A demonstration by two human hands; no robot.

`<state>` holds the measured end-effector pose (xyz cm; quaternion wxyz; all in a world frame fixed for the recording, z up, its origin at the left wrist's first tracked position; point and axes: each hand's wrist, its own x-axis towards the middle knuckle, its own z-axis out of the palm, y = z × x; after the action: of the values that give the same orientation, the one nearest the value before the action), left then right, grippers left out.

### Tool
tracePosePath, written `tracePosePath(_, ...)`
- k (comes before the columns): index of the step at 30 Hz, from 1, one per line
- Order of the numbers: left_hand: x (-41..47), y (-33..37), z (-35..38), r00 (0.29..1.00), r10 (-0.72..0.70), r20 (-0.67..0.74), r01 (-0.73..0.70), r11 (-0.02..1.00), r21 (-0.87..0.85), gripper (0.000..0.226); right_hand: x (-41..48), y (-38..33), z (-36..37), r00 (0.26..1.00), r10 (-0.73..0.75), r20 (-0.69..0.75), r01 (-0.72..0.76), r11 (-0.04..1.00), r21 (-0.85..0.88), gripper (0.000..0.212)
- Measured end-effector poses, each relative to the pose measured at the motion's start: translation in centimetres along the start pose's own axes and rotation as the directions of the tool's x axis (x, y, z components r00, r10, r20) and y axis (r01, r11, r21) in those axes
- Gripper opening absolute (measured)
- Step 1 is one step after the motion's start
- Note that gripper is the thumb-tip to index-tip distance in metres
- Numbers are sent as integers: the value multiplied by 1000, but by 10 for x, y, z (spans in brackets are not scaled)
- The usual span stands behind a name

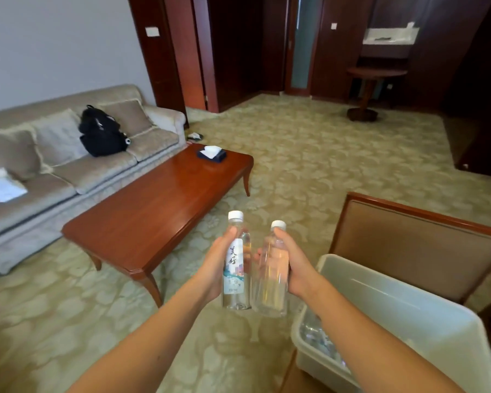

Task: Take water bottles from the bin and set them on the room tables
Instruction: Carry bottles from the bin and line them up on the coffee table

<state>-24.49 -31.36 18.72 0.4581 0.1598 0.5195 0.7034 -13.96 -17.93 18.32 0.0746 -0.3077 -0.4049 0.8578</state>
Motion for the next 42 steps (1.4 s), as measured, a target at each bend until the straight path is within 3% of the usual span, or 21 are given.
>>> tracePosePath(4,-30,30,-66,990,77,-114,-76,997,18,50,22,20,70,1000,22,12,-21,998,-52,34)
tracePosePath(10,-64,71,-141,960,217,-179,-214,976,37,34,56,31,153,999,32,40,-25,985,-172,35)
tracePosePath(13,-64,85,-171,946,252,-206,-251,968,27,30,80,28,183,996,46,76,-27,972,-233,45)
tracePosePath(16,-50,94,-198,929,242,-278,-245,969,27,32,111,23,205,992,72,102,-46,971,-234,35)
tracePosePath(18,-31,100,-213,919,223,-326,-232,973,13,35,139,16,214,987,98,129,-67,972,-226,26)
tracePosePath(21,7,116,-228,907,220,-359,-228,973,20,32,191,4,225,974,123,192,-76,969,-233,35)
tracePosePath(26,91,154,-248,863,217,-456,-216,975,56,30,288,-39,242,935,151,322,-39,943,-329,16)
tracePosePath(31,180,199,-266,781,225,-583,-199,974,109,32,384,-92,259,939,113,326,73,857,-510,46)
tracePosePath(42,340,263,-333,658,256,-708,-181,967,182,35,557,-182,302,895,136,425,212,708,-673,35)
